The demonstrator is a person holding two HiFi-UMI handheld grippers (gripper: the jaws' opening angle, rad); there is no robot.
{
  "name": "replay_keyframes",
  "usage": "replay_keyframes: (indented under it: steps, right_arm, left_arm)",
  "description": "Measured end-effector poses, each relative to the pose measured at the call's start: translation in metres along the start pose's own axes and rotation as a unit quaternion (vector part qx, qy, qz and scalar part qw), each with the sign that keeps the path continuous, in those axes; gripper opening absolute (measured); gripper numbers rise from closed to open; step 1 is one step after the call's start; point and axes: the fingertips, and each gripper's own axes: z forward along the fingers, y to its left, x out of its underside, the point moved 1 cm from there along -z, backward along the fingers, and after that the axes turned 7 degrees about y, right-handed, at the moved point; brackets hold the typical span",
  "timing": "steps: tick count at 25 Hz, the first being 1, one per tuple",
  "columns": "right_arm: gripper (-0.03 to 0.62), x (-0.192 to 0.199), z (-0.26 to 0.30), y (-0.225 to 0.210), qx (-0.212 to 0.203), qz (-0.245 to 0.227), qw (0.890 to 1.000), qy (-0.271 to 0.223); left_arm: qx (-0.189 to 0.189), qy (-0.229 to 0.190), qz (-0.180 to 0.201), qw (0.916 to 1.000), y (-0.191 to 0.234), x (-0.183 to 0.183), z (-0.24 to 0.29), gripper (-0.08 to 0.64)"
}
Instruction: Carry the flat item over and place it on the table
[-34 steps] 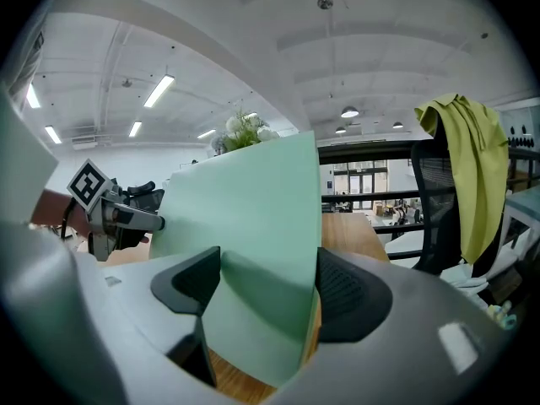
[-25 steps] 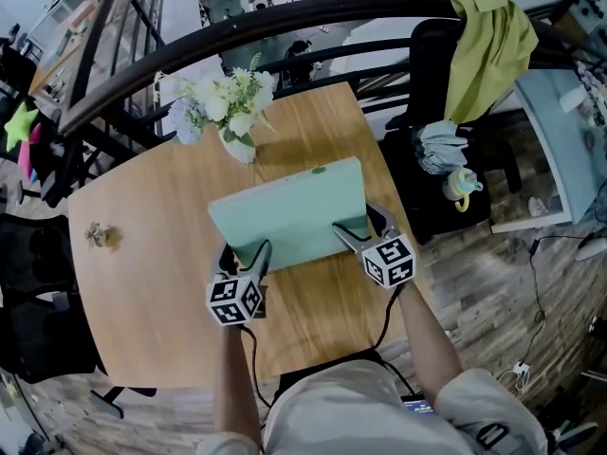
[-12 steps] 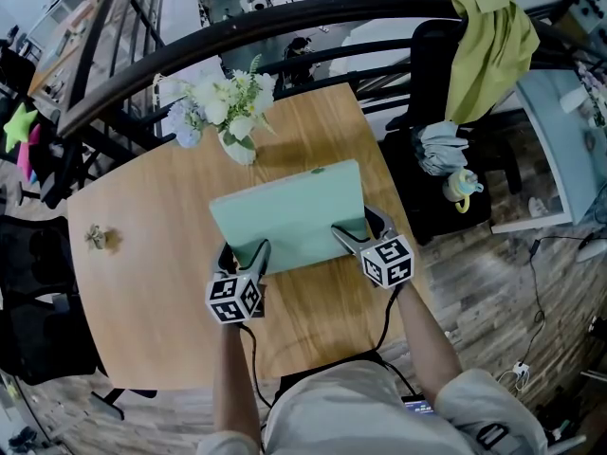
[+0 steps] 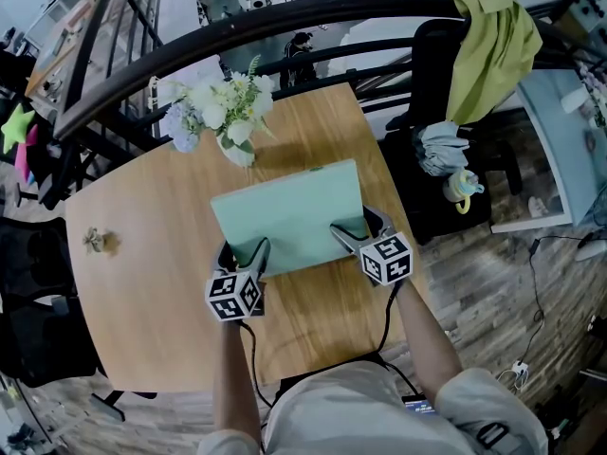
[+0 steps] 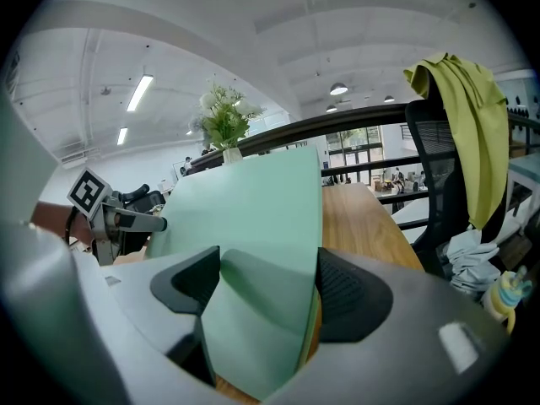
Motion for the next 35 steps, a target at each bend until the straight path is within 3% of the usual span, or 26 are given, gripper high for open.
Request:
replay_keyframes:
  steps: [35]
  right_arm:
    - [0.373, 0.008, 0.038, -0.017, -0.014, 0.045, 0.997, 0.055]
  left_arm:
    - [0.002, 0.047, -0.049, 0.9977, 0.023, 0.007, 0.042, 0.410]
